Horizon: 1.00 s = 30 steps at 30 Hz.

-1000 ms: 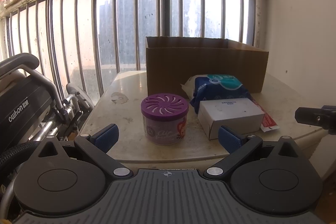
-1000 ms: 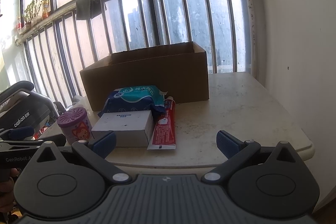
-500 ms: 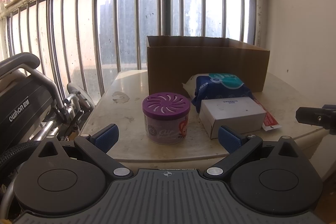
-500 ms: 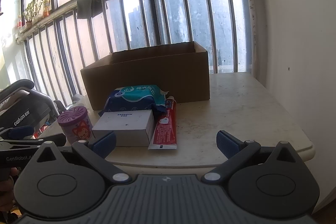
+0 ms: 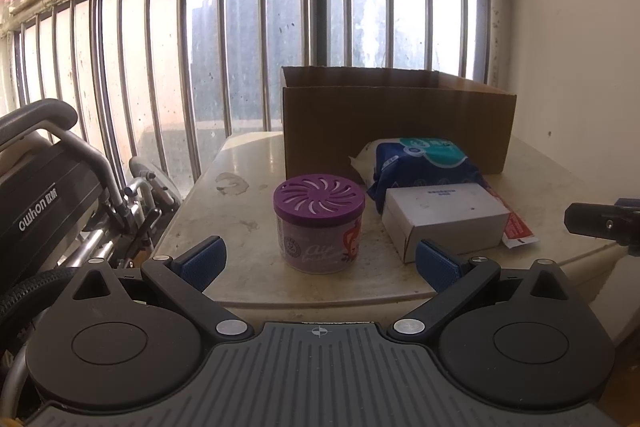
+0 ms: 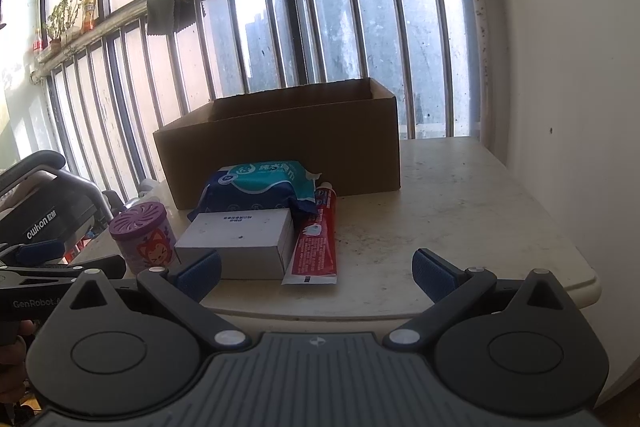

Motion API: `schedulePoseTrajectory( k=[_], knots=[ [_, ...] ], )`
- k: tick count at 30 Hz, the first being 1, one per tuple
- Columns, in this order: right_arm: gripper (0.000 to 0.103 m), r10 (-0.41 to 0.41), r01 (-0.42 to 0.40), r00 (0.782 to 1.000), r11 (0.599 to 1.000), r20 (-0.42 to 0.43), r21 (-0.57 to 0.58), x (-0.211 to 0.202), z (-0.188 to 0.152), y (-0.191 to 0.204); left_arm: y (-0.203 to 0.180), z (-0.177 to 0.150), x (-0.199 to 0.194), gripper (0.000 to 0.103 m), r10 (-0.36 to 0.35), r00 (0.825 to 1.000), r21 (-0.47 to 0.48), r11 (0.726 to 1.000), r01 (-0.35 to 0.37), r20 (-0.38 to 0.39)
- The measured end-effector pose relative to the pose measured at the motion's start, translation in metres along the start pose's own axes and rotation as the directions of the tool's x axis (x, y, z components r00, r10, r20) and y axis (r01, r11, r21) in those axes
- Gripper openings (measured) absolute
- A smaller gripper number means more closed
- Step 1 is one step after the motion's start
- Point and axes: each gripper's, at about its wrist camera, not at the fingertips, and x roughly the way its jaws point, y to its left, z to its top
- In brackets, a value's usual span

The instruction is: Organize objects

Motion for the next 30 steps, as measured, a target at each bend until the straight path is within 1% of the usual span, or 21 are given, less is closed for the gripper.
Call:
schedulePoseTrajectory(
  k=[15,20,30],
  knots=[
    [0.103,0.014,-0.014,1.000,1.000,-0.006,-0.002,0.0030,-0.0009,0.0048,0.0045,-0.0007,0.0019,0.102,0.005,1.000,-0.018,1.000,-0.005,-0.009],
    [0.103,0.007,-0.007,1.000,1.000,-0.004,-0.005,0.0036,-0.0011,0.0058,0.0046,-0.0019,0.0031,0.102,0.015,1.000,-0.018,1.000,-0.016,-0.012],
    [0.103,0.009,-0.009,1.000,1.000,-0.012,-0.002,0.0043,-0.0027,0.0052,0.0032,-0.0038,0.0048,0.102,0.014,1.000,-0.014,1.000,-0.014,-0.019]
  ],
)
